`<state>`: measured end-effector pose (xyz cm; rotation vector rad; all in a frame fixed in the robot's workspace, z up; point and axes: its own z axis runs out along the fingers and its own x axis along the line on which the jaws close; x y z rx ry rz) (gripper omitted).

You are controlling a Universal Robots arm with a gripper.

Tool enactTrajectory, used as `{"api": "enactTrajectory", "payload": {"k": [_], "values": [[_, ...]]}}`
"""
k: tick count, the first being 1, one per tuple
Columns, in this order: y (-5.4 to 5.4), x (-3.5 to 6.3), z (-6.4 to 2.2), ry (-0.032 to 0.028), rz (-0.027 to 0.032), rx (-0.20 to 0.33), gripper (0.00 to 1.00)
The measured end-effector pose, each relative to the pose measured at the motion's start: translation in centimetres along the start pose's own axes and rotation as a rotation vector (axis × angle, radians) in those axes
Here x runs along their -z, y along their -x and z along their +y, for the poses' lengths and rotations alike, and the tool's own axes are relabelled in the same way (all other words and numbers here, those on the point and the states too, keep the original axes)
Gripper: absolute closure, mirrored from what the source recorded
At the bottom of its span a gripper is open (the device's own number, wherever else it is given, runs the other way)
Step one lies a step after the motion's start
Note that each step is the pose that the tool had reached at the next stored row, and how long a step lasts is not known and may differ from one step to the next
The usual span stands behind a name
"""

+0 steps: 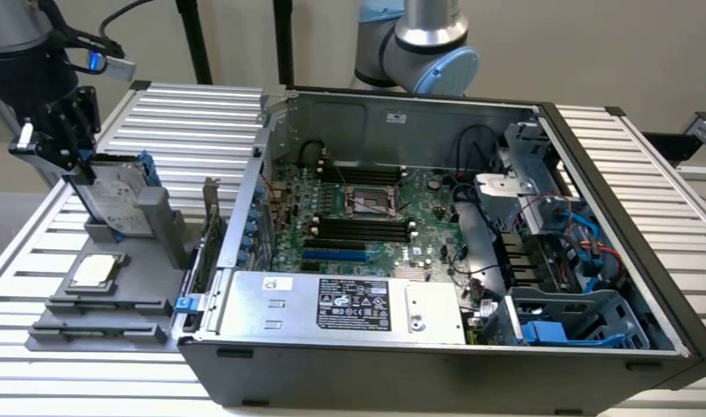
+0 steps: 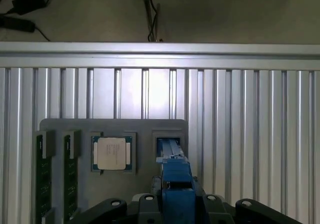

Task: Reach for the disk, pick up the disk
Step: 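Pick up the disk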

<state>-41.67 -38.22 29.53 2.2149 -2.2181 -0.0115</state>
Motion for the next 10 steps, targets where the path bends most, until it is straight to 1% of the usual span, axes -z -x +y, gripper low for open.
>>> {"api": "enactTrajectory", "payload": {"k": [3,5,7,10], "values": [[0.0,0.65,0.0,0.0,0.0,0.0,0.67],[0.0,1.24,0.01,0.0001,0.0,0.0,0.67],[0.0,1.98,0.01,0.0001,0.0,0.0,0.67],[0.0,3.35,0.01,-0.0001,-0.0001,0.0,0.67]]}}
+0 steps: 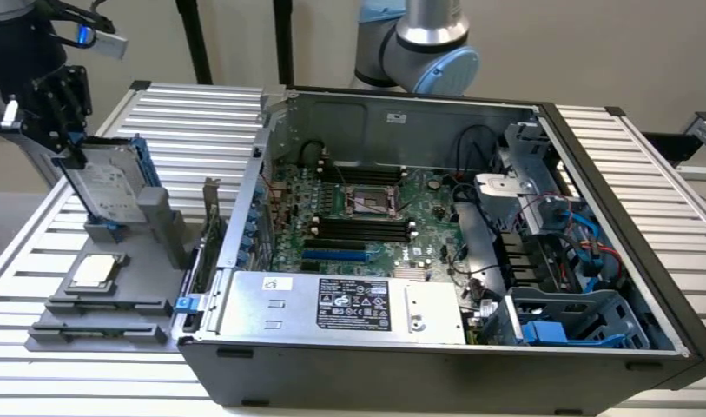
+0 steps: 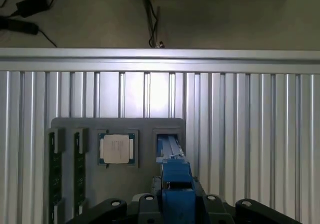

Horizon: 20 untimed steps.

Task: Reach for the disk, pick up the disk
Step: 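Pick up the disk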

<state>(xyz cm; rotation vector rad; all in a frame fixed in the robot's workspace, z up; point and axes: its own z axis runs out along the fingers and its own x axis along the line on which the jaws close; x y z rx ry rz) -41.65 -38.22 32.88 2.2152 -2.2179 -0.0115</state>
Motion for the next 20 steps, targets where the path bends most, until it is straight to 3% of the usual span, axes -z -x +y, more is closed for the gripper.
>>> {"api": "enactTrajectory", "payload": {"k": [11,17,20], "values": [[-0.1,5.0,-0.29,0.0002,0.0001,0.003,0.67],[-0.4,7.75,-1.31,0.0,-0.0033,0.008,0.67],[-0.6,9.1,-2.32,0.0002,-0.006,0.009,0.67]]}}
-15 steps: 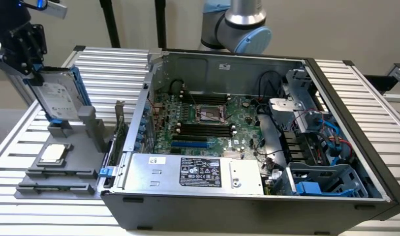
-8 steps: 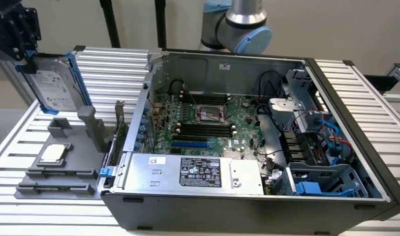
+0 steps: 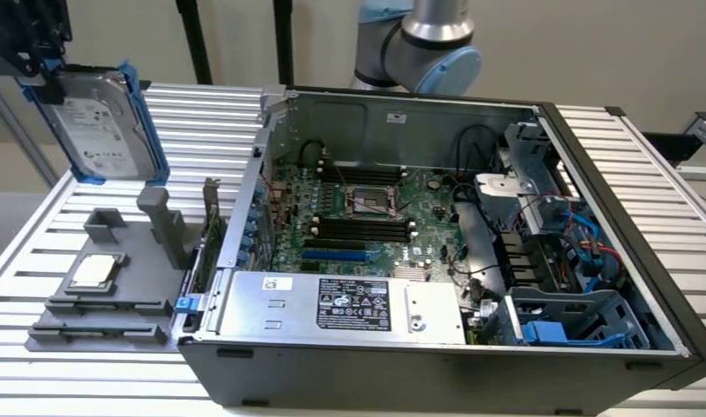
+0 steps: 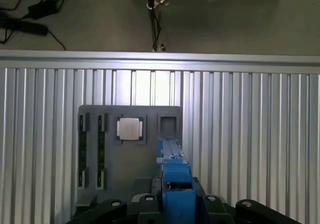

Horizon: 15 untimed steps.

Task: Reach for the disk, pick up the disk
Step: 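Pick up the disk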

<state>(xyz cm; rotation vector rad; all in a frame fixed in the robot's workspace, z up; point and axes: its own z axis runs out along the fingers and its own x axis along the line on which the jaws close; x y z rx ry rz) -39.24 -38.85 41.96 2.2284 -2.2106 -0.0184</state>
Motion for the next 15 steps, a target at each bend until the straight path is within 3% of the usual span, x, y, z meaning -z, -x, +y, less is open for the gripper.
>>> {"api": "enactTrajectory", "payload": {"k": [7,15], "values": [[-0.7,3.22,-3.13,-0.0001,-0.0058,0.0,0.67],[-1.9,6.12,-6.52,0.0019,-0.0071,0.0,0.67]]}}
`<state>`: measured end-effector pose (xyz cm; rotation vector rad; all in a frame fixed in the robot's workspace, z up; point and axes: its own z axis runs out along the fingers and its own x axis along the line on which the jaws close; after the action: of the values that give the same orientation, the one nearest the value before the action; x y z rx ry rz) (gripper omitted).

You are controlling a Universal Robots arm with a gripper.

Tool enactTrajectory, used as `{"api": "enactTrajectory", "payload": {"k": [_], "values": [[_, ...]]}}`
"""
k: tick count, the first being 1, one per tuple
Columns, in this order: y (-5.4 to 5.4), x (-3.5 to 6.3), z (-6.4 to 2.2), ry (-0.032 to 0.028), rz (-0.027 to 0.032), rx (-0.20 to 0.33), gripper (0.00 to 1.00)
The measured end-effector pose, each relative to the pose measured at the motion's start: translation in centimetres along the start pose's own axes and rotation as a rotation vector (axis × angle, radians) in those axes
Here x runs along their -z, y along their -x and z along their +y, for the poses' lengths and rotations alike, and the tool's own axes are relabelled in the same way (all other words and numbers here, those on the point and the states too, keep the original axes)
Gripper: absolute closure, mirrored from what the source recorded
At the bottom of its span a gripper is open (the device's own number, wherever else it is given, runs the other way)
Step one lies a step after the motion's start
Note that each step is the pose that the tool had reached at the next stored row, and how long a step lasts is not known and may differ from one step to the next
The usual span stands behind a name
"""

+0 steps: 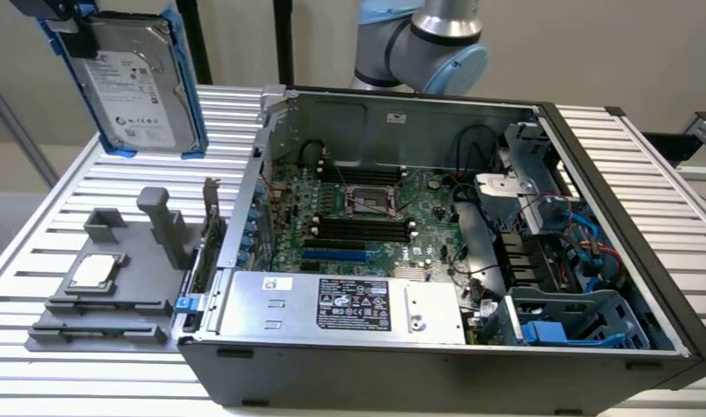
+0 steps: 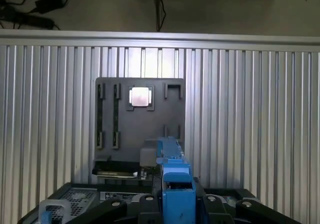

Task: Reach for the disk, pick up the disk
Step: 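Pick up the disk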

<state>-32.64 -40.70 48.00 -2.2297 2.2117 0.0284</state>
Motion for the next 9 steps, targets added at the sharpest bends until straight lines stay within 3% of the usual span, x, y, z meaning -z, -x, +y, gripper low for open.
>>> {"api": "enactTrajectory", "payload": {"k": [9], "values": [[-1.8,1.7,-2.89,0.0053,-0.0001,0.0,0.67]]}}
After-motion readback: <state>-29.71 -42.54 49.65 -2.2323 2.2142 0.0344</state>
